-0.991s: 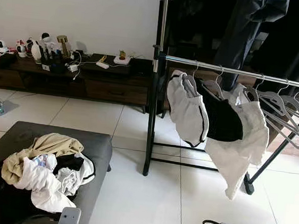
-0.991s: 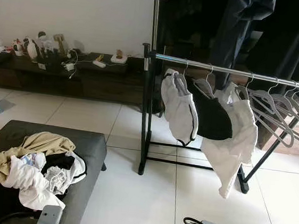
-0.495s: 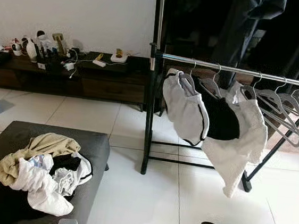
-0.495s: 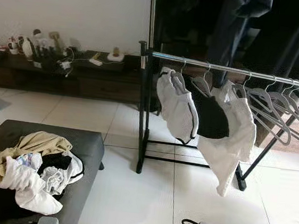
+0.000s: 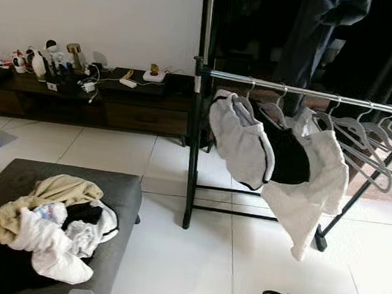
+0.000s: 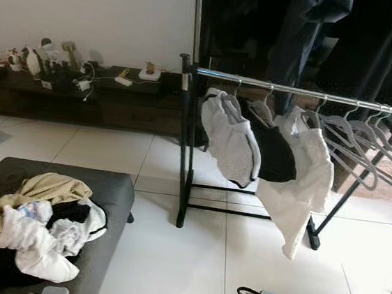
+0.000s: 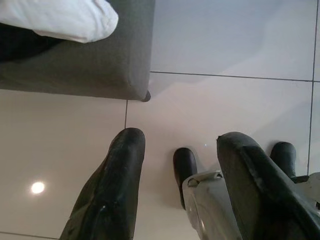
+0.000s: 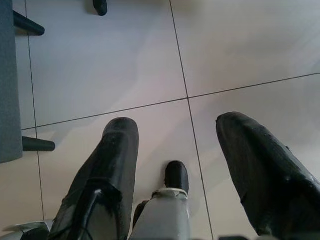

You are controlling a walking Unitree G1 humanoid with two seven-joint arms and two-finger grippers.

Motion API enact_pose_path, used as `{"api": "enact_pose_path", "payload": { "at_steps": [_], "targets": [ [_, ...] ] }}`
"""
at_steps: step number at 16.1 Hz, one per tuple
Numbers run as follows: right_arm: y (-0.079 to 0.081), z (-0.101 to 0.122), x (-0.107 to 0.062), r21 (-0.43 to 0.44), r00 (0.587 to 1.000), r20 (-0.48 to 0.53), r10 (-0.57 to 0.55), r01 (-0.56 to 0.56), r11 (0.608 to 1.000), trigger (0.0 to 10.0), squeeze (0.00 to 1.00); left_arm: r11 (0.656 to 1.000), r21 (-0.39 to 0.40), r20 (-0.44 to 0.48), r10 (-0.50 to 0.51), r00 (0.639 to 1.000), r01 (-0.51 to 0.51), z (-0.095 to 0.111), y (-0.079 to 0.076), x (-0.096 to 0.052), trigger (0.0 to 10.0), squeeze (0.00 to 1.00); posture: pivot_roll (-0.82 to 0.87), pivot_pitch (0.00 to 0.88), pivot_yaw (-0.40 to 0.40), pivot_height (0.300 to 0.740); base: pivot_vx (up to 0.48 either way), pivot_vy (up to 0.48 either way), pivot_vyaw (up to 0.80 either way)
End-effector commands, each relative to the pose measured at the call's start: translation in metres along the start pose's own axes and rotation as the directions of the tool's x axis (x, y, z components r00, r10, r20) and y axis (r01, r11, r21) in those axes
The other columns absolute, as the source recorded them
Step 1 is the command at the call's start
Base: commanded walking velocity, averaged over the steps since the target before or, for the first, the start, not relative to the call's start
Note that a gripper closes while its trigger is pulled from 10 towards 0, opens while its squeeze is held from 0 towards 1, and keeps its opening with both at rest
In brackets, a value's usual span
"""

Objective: Hang hanger

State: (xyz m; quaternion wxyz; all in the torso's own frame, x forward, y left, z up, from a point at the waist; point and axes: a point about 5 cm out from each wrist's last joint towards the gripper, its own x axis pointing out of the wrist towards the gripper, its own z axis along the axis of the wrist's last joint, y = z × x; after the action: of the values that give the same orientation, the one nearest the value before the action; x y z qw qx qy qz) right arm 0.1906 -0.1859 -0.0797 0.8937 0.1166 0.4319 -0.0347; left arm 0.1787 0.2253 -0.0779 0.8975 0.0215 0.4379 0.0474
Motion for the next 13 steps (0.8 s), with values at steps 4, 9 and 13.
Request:
{"api": "enact_pose_path", "payload": {
  "at_steps": [4, 9, 13],
  "targets": [
    [-0.004, 0.001, -0.001, 0.012, 1.0, 0.007, -0.016, 0.016, 1.0, 10.0, 0.0, 1.0, 0.007, -0.015, -0.015, 1.0, 0.015, -0.005, -0.005, 0.0, 10.0, 0.0, 0.0, 0.0, -0.018, 0.74, 0.0, -0.456, 0.0],
    [-0.004, 0.002, -0.001, 0.012, 1.0, 0.012, -0.015, 0.014, 1.0, 10.0, 0.0, 1.0, 0.007, -0.005, -0.016, 1.0, 0.016, -0.003, -0.006, 0.0, 10.0, 0.0, 0.0, 0.0, -0.019, 0.74, 0.0, -0.456, 0.0],
    [-0.004, 0.001, -0.001, 0.011, 1.0, 0.012, -0.011, 0.011, 1.0, 10.0, 0.0, 1.0, -0.005, 0.029, -0.006, 1.0, 0.006, 0.005, -0.007, 0.001, 10.0, 0.0, 0.0, 0.002, -0.02, 0.74, 0.0, -0.181, 0.0]
  ]
}}
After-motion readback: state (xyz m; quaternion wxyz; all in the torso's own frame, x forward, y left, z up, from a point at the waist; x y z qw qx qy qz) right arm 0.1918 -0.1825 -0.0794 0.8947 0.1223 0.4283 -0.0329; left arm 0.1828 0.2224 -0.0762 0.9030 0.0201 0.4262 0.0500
